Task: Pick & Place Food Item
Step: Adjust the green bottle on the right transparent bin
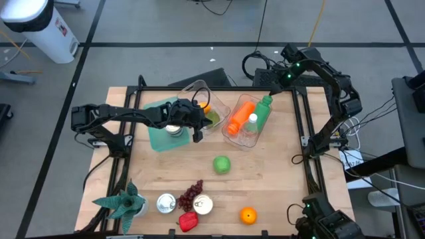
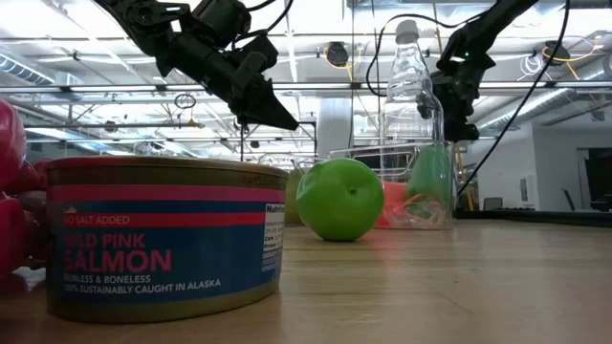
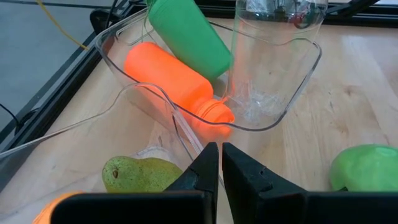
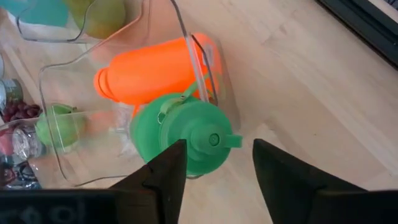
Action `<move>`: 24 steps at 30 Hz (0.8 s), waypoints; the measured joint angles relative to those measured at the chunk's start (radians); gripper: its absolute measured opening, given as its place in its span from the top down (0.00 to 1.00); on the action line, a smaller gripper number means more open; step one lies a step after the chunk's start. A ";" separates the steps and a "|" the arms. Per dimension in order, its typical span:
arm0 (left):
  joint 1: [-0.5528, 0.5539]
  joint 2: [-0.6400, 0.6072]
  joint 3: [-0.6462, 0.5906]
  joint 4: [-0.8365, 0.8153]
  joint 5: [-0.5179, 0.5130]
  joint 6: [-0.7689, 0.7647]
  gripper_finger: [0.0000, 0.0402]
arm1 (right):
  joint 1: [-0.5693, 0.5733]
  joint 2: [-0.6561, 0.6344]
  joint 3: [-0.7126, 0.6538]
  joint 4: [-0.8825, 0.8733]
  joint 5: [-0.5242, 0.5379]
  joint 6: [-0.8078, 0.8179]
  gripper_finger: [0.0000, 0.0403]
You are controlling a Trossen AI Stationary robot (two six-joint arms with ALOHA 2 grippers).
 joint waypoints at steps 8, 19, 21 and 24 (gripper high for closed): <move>0.000 0.000 0.000 0.000 0.000 0.014 0.92 | 0.035 0.000 0.000 0.009 0.002 -0.002 0.59; 0.000 0.000 0.000 -0.001 0.000 0.021 0.92 | 0.065 -0.002 0.000 -0.003 0.102 0.019 0.65; 0.000 0.000 0.000 -0.007 0.000 0.022 0.92 | 0.065 -0.002 0.000 -0.011 0.101 0.018 0.67; 0.000 0.000 0.000 -0.015 0.000 0.022 0.92 | 0.065 -0.002 0.000 -0.014 0.101 0.012 0.71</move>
